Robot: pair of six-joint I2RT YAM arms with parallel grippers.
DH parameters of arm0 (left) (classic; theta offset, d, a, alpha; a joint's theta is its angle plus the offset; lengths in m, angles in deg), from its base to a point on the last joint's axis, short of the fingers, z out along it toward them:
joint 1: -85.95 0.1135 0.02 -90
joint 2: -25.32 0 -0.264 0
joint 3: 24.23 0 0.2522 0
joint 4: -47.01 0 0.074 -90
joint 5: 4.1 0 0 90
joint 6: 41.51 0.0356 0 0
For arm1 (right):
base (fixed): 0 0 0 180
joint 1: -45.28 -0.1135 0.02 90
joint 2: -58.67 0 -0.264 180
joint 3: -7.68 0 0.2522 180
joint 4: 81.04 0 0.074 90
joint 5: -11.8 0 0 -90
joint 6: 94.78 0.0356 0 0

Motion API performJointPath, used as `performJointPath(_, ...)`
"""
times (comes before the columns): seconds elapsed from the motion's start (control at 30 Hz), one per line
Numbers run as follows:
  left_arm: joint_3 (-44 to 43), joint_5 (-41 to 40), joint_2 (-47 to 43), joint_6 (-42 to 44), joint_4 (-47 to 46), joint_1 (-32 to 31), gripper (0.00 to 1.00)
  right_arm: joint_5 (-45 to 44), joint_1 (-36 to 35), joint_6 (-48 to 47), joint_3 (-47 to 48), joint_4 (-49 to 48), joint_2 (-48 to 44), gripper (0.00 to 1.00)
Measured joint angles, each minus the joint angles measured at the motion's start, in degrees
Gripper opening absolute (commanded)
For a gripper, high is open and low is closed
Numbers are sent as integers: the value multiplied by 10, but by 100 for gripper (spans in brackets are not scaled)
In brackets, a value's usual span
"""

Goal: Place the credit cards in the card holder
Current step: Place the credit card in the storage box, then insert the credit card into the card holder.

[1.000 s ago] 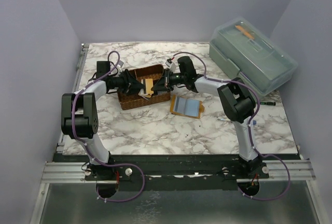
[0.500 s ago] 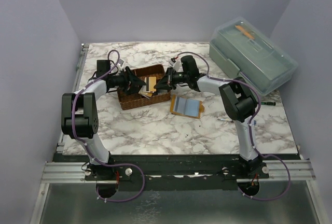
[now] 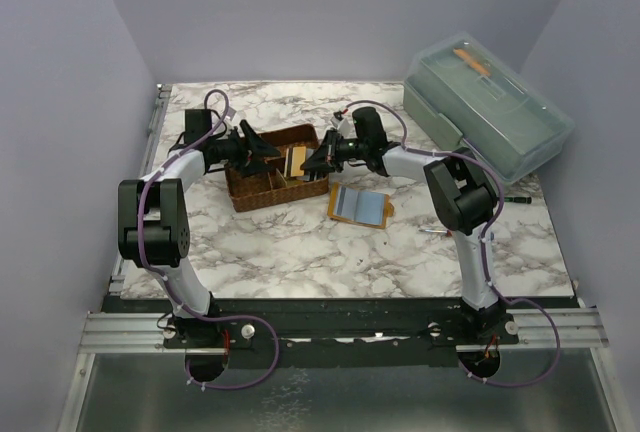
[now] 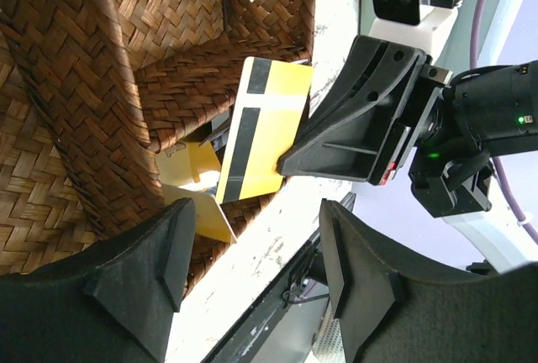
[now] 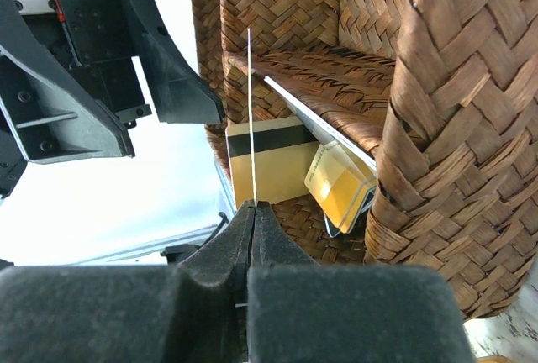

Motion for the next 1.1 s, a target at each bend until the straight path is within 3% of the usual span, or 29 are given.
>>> performJointPath(0.4, -10, -1, 0, 1, 1, -4, 64, 4, 0, -5, -1, -3, -4, 0)
performJointPath(1.1, -27, -40, -45, 52, 68, -38, 64, -68, 0, -175, 20, 230, -114, 0)
